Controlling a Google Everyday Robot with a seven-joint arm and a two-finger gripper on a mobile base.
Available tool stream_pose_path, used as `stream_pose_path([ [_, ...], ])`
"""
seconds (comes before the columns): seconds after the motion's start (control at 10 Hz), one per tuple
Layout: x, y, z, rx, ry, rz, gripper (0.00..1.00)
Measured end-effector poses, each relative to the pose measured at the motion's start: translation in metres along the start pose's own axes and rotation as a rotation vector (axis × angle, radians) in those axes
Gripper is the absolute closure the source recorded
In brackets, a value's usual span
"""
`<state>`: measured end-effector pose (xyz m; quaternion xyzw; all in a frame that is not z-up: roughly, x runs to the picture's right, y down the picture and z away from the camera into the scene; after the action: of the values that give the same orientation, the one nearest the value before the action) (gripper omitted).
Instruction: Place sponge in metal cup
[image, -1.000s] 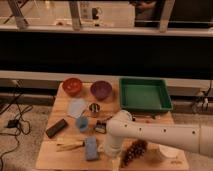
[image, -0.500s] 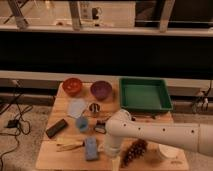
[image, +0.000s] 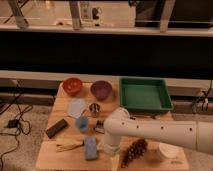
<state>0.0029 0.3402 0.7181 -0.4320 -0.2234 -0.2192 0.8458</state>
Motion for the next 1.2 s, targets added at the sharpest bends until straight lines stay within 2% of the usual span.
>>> stream_pose_path([
  [0.7,-0.005,-0.021,-0.030,0.014,0.082,-0.030,0.20],
  [0.9,-0.018,-0.025,-0.025,0.005,0.079,-0.053,0.20],
  [1.2,-0.033,-0.022,0.001,-0.009,0.042,-0.076,0.20],
])
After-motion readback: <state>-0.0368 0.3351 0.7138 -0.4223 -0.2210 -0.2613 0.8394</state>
